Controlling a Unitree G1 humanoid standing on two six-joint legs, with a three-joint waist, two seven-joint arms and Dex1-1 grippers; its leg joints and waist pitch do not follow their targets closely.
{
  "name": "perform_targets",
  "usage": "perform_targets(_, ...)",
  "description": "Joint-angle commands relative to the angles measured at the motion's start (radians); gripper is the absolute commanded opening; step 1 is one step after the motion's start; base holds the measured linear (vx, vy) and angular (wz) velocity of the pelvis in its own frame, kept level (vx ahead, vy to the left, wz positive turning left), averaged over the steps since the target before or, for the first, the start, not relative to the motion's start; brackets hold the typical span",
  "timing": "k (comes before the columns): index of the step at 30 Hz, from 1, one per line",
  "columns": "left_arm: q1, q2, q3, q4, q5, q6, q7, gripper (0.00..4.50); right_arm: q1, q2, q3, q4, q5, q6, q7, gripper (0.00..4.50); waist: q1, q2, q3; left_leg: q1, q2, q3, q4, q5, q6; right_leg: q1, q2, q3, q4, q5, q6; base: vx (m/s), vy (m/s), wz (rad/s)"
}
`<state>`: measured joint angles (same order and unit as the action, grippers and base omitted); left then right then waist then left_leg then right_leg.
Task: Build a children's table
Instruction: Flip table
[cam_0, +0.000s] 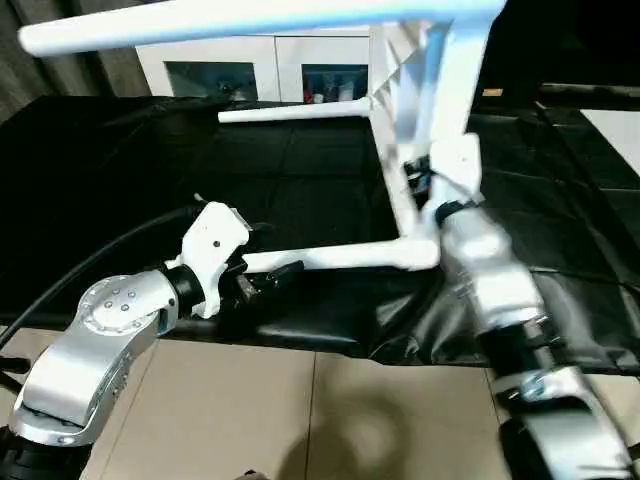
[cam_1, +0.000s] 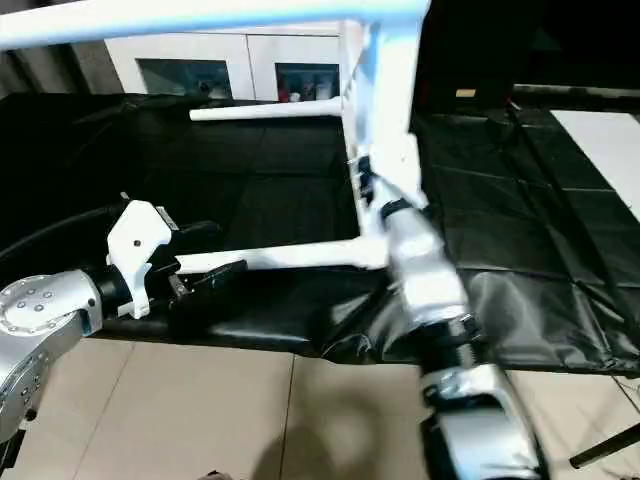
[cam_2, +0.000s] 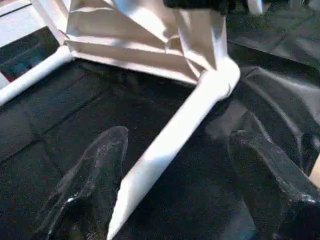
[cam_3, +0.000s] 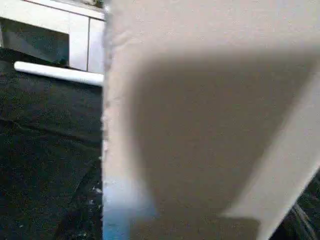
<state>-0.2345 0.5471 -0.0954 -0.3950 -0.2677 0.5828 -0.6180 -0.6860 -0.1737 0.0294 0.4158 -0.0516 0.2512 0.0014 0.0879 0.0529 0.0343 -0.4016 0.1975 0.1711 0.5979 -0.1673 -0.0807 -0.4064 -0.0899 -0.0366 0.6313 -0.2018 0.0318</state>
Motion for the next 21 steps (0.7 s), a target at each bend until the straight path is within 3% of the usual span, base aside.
perform_targets(1,-0.012,0.007,-0.009,-0.007,0.008,0.003,0.003,3.59,-0.052,-0.043,0.044,-0.024,-0.102,-0.022,0.009,1.9,0.0,-0.008,-0.066,0.024,0.003,0.003,-0.06,-0.142,-0.035,0.044,-0.018,0.023,-0.058,-0.019,-0.15,0.0,0.0,0.0)
perform_targets(6,-0.03,0.016,0.015,-0.025,0.0,0.01,0.005,3.59,-0.102,-0.157,0.07,-0.015,-0.162,-0.055,0.055,1.9,0.005,-0.016,-0.067,0.021,0.001,0.005,-0.055,-0.101,-0.009,0.048,-0.017,0.021,-0.054,0.008,-0.169,0.0,0.0,0.0)
perform_targets(12,-0.077,0.028,0.042,-0.056,-0.016,0.012,-0.009,3.59,-0.16,-0.259,0.116,0.0,-0.222,-0.112,0.111,1.92,0.012,-0.011,-0.065,0.021,0.002,0.007,-0.049,-0.093,0.017,0.046,-0.019,0.022,-0.055,-0.024,-0.183,0.0,0.0,0.0)
perform_targets(16,-0.136,0.033,0.078,-0.078,-0.045,0.016,-0.014,3.76,-0.184,-0.298,0.133,0.006,-0.233,-0.129,0.137,1.94,0.015,-0.014,-0.064,0.017,0.001,0.008,-0.046,-0.093,0.02,0.048,-0.019,0.022,-0.053,-0.023,-0.193,0.0,0.0,0.0)
perform_targets(18,-0.229,0.021,0.14,-0.087,-0.068,-0.015,0.015,3.87,-0.209,-0.33,0.147,0.02,-0.24,-0.143,0.153,1.94,0.015,-0.014,-0.066,0.021,0.0,0.009,-0.043,-0.098,0.018,0.046,-0.017,0.022,-0.052,-0.028,-0.201,0.0,0.0,0.0)
perform_targets(21,-0.317,0.017,0.17,-0.077,-0.031,-0.139,0.039,4.07,-0.226,-0.34,0.152,0.032,-0.248,-0.154,0.16,1.96,0.016,-0.021,-0.065,0.012,-0.001,0.008,-0.041,-0.081,0.029,0.053,-0.02,0.022,-0.052,-0.014,-0.203,0.0,0.0,0.0)
